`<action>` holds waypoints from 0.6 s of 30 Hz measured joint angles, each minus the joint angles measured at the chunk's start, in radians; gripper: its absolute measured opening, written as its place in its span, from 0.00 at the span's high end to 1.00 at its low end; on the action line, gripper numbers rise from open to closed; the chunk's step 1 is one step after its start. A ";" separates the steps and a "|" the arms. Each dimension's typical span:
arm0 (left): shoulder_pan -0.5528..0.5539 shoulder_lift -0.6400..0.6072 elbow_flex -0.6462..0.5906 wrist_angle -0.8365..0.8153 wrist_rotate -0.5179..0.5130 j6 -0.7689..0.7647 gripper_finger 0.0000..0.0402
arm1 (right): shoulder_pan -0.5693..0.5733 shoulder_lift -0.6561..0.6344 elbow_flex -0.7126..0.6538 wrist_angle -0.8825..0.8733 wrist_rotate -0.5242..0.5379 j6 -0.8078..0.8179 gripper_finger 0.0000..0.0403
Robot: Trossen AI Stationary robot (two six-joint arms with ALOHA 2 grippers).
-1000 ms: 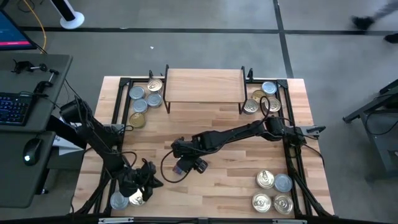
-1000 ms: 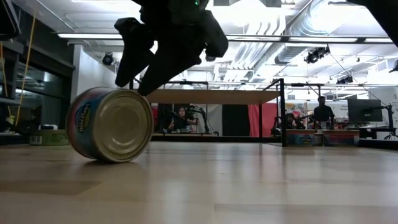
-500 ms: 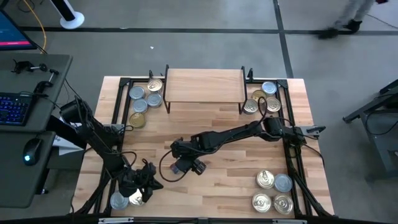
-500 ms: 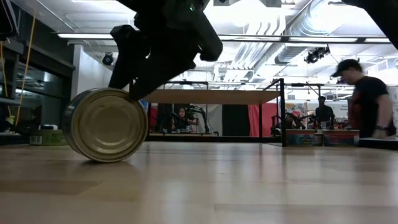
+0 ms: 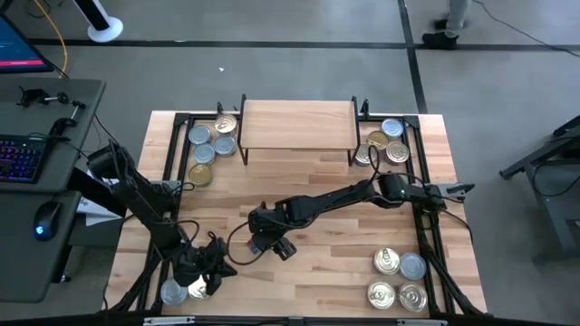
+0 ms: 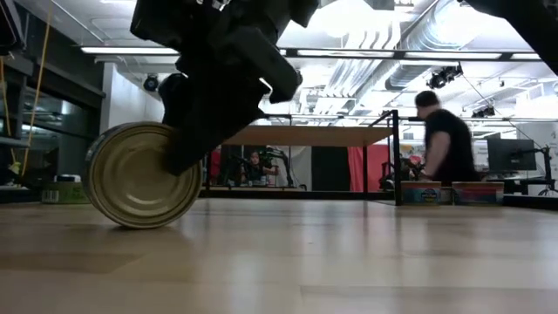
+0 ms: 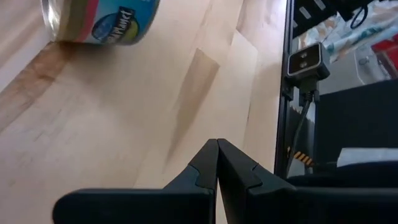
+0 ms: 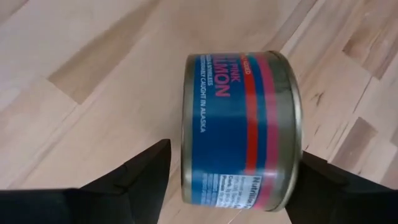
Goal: Stack canned seafood by type on shelf
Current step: Put the blue pink tuna can on the shelf
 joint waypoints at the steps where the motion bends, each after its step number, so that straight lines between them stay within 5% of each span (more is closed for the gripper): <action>1: 0.000 -0.008 0.000 0.000 0.005 0.015 1.00 | 0.000 -0.001 0.000 0.002 0.000 0.012 0.42; 5: 0.017 -0.079 0.000 -0.015 0.021 0.132 1.00 | 0.000 -0.025 0.000 0.015 0.005 0.069 0.60; 18: 0.204 -0.489 0.000 -0.184 0.016 0.462 1.00 | -0.017 -0.160 0.118 -0.339 0.060 0.292 0.59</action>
